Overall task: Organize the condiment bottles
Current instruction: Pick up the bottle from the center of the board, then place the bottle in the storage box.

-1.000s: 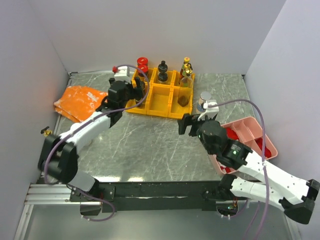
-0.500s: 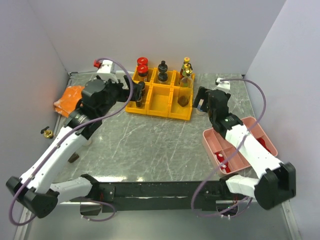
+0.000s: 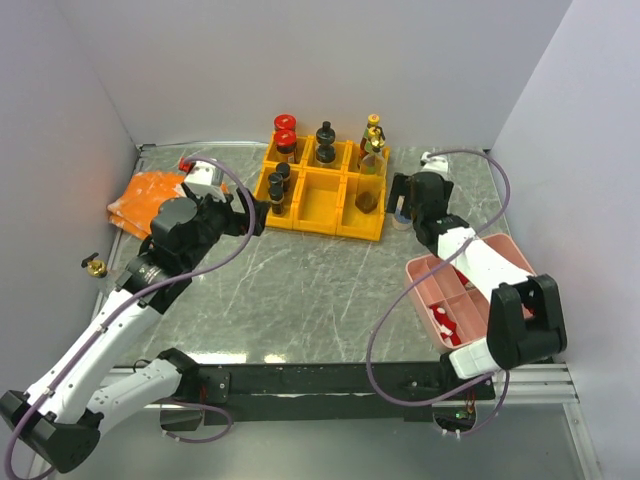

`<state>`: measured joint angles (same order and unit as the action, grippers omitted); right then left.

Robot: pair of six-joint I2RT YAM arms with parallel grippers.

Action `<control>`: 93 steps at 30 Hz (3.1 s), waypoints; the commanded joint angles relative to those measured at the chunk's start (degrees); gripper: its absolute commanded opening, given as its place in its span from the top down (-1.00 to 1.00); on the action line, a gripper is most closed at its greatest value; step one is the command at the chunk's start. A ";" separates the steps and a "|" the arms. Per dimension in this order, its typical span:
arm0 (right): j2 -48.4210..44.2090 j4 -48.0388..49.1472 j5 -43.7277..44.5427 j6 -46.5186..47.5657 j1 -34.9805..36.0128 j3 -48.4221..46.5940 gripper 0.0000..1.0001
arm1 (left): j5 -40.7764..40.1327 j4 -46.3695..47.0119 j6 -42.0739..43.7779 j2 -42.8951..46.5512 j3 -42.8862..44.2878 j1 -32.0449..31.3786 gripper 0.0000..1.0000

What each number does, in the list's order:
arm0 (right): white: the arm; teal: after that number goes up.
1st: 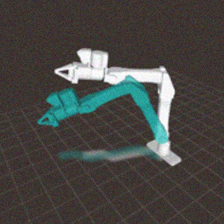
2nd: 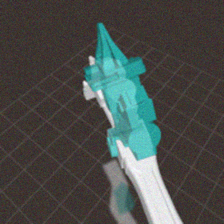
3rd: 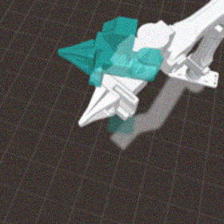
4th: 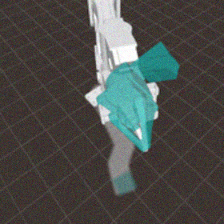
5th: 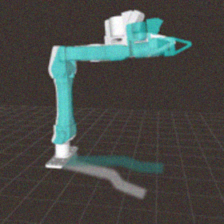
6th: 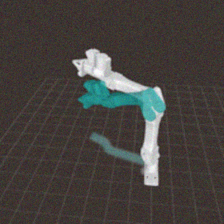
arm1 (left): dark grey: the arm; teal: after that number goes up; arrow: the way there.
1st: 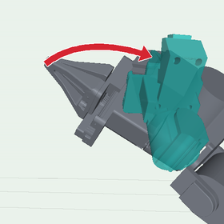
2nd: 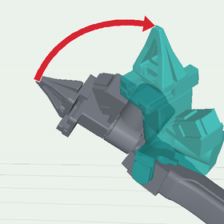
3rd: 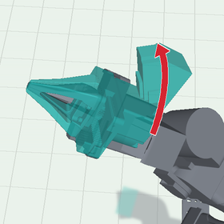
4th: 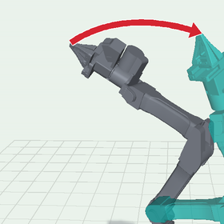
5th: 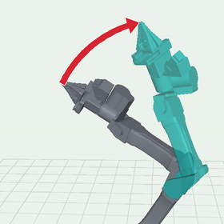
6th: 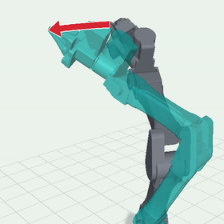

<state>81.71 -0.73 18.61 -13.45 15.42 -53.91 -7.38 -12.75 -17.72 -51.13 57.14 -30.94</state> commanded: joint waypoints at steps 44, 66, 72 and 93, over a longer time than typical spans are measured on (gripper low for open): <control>-13.16 -11.93 -0.24 -2.45 21.75 -13.67 0.31 | -10.55 5.02 2.07 7.36 -1.95 0.26 -0.93; 29.54 -0.06 11.43 10.73 26.86 -46.02 0.35 | -16.09 6.25 1.46 13.69 -3.53 0.35 -0.93; 34.12 0.56 10.57 9.50 25.01 -48.75 0.35 | -15.39 6.34 1.10 14.40 -3.53 0.44 -0.93; 40.89 9.43 5.03 4.66 19.56 -46.99 -0.20 | -15.47 6.16 0.84 14.31 -3.27 0.62 -0.93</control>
<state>122.91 1.96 23.66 -8.40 35.29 -98.59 -22.81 -7.99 -16.23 -37.06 52.93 -30.72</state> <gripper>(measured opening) 0.681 0.966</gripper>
